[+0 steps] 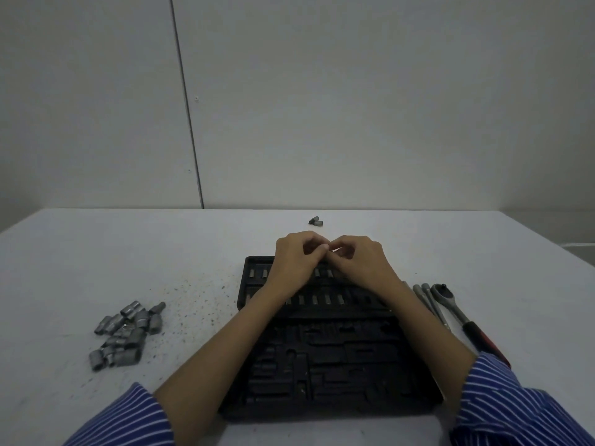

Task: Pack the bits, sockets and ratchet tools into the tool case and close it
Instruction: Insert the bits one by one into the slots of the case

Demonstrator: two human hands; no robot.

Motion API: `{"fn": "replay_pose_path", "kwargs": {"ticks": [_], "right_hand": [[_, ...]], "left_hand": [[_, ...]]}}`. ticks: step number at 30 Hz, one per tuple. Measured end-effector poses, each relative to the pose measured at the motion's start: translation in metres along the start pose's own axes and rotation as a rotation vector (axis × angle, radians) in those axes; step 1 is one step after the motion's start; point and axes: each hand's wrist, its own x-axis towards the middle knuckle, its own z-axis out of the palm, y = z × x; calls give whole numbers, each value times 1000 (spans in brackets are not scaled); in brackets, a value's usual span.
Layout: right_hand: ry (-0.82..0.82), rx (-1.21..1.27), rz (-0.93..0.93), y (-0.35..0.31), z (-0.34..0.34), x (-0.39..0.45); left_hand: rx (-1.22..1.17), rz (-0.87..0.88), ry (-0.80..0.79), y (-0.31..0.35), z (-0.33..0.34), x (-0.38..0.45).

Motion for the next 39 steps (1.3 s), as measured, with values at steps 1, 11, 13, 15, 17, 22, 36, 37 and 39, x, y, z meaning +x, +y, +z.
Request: {"fn": "replay_pose_path", "kwargs": {"ticks": [1,11,13,15,17,22,36,37,39], "right_hand": [[-3,0,6,0,-1,-3],[5,-122,23,7,-12,-27],[8,-136,20,9,-14,-31],[12,-158,3,12,-15,-36],[16,-193,-19,13,-17,-43],[48,-247,-57,14,-16,-55],[26,-383,-63,12,-13,-62],[13,-380,-62,12,-14,-62],[-8,-371,-63,12,-15,-63]], "left_hand": [[3,6,-13,2,1,-2],[251,131,-178,2,10,-21],[352,151,-212,0,12,-23],[406,168,-241,0,12,-25],[444,192,-274,-1,12,-25],[495,215,-317,-1,13,-26],[530,233,-313,-1,13,-28],[530,231,-314,-1,13,-28],[531,227,-315,-2,13,-28]]}}
